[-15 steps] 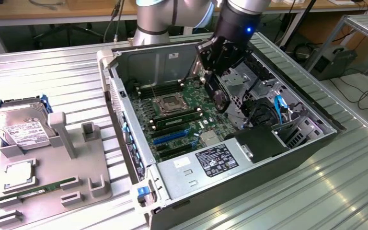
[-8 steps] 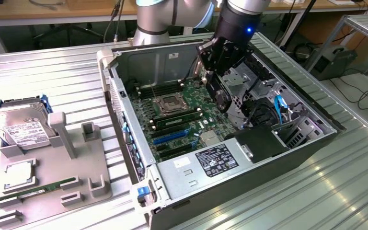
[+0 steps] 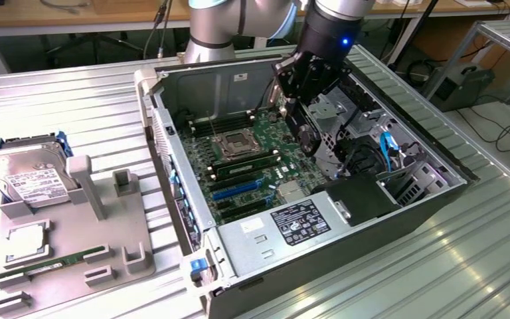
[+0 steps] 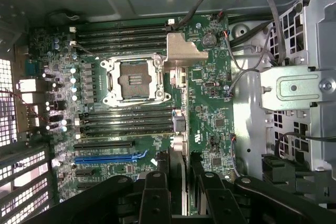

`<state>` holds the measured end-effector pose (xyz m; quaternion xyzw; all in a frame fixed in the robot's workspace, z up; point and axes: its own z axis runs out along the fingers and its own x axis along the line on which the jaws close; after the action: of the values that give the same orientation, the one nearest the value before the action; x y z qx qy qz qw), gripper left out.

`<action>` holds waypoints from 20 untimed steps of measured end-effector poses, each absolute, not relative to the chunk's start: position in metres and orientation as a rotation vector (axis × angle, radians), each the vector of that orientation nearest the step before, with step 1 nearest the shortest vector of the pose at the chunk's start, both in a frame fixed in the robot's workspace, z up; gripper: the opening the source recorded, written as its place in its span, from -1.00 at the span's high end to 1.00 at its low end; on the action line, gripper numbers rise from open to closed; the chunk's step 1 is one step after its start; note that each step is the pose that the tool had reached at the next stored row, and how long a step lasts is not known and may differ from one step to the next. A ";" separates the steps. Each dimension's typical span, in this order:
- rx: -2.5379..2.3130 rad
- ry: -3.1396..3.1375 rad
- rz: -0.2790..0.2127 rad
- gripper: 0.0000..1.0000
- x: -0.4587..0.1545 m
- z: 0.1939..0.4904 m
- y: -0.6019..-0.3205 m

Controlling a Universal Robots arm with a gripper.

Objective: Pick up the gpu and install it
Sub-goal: 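Insert the gpu into the slot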

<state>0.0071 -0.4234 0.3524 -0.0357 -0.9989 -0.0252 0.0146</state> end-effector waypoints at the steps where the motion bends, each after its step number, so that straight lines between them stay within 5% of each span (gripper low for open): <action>1: -0.111 -3.110 -0.079 0.46 0.007 0.352 -0.423; 20: 0.209 -3.100 -0.088 0.46 0.004 0.352 -0.423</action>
<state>0.0044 -0.4234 0.3520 0.0673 -0.9972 -0.0282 0.0166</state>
